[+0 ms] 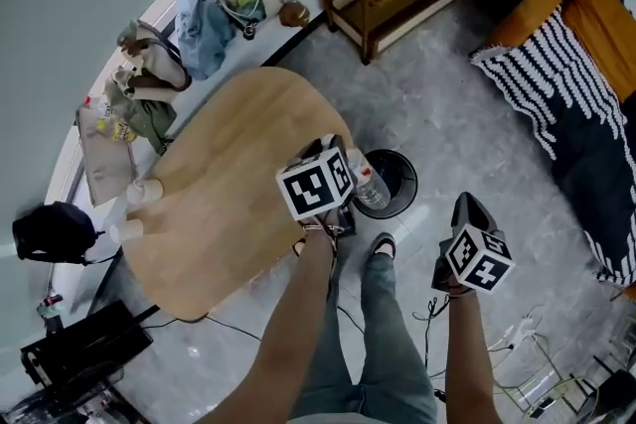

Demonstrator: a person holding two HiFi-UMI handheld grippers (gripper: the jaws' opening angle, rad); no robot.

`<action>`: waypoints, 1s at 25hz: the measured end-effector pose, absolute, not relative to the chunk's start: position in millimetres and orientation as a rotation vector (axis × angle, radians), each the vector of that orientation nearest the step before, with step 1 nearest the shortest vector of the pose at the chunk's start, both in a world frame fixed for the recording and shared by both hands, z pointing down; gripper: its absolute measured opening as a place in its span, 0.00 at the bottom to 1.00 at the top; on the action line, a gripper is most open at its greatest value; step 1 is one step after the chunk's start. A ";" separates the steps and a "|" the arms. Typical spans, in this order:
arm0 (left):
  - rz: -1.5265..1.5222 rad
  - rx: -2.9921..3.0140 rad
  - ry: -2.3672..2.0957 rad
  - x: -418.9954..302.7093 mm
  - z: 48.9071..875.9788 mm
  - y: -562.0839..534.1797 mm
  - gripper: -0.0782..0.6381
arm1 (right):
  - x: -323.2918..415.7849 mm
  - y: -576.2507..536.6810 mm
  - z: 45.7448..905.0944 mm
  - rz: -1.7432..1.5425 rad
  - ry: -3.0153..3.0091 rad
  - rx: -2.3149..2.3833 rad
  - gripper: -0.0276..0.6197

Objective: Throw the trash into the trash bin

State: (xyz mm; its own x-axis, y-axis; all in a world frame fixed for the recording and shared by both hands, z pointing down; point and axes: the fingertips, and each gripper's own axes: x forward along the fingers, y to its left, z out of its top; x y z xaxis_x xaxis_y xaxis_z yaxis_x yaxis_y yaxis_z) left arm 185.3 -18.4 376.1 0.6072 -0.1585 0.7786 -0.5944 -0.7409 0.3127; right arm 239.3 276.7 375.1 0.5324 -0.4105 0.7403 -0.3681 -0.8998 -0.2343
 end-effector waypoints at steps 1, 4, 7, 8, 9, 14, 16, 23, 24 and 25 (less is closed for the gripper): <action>1.041 2.295 -0.574 192.3 381.8 -7.6 0.32 | 240.6 286.0 381.8 -1.337 0.675 -2.705 0.05; 1.103 2.350 -0.522 206.4 405.3 22.6 0.32 | 240.0 309.8 405.9 -1.368 0.648 -2.700 0.05; 1.168 2.396 -0.482 216.2 435.5 46.3 0.32 | 239.4 326.9 435.2 -1.399 0.624 -2.685 0.05; 1.188 2.407 -0.472 219.3 447.3 52.6 0.32 | 240.1 331.3 446.5 -1.410 0.617 -2.678 0.05; 1.209 2.415 -0.463 221.9 460.0 58.2 0.32 | 240.8 335.2 458.2 -1.422 0.610 -2.669 0.05; 1.328 2.465 -0.419 224.7 524.4 77.3 0.32 | 242.2 347.6 517.4 -1.467 0.566 -2.638 0.05; 1.360 2.481 -0.400 221.0 546.2 83.4 0.32 | 241.8 351.4 538.8 -1.479 0.547 -2.635 0.05; 1.459 2.486 -0.350 208.3 602.5 103.0 0.31 | 235.7 365.5 587.0 -1.547 0.486 -2.596 0.05; 1.461 2.491 -0.348 208.2 606.4 103.2 0.31 | 234.5 365.9 590.5 -1.553 0.486 -2.594 0.05; 1.463 2.492 -0.345 207.9 609.5 103.8 0.31 | 233.4 366.3 593.4 -1.560 0.488 -2.592 0.05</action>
State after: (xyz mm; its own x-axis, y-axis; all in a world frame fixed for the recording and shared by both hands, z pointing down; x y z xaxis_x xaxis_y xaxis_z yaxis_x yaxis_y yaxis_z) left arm 207.9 103.8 609.5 0.4734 -0.0849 0.8768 -0.3153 -0.9457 0.0787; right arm 233.4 366.3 593.4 0.4320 -0.3082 0.8476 -0.2294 -0.9464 -0.2272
